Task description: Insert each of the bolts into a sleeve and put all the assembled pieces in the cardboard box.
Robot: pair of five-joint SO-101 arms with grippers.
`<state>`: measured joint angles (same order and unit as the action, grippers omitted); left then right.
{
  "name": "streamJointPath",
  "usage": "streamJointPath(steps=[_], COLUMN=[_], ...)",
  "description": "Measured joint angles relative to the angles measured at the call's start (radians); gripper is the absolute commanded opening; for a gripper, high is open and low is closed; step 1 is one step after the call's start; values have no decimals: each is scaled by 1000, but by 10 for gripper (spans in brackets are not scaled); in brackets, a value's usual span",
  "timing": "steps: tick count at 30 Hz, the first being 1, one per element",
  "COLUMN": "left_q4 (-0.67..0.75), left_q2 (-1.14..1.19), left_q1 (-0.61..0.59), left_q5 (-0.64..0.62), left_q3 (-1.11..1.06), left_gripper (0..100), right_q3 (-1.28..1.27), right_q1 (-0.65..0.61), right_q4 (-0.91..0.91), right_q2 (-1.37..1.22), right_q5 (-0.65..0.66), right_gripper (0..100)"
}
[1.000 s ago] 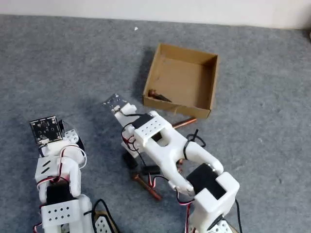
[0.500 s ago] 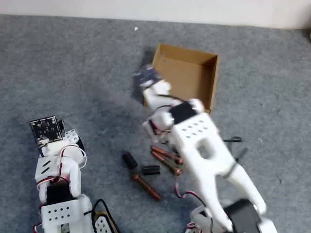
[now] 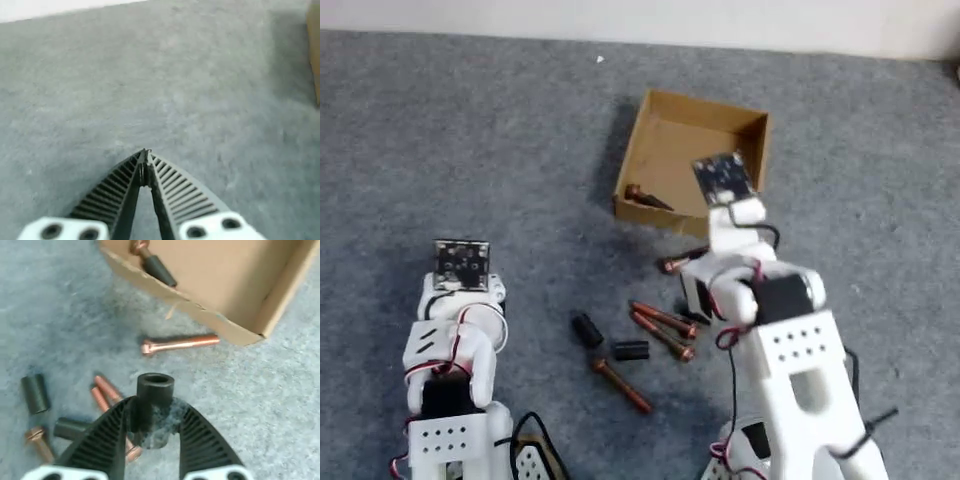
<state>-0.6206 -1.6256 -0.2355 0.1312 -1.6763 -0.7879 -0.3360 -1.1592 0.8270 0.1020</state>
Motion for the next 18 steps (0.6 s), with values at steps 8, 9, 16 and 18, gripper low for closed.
streamJointPath(steps=[8,9,16,18], left_q4=[-149,-166,-361,-413], left_q2=[0,0,0,0], left_q1=[21,38,278,362], left_q5=[143,149,190,215], left_q3=[49,72,278,324], left_gripper=[21,21,21,21], right_q3=[-144,-152,-164,-164], right_q1=[146,157,250,285], right_q4=[160,175,241,258], right_q2=[61,61,64,64], right_q5=[-46,-60,-167,-196], right_gripper=[5,5,5,5])
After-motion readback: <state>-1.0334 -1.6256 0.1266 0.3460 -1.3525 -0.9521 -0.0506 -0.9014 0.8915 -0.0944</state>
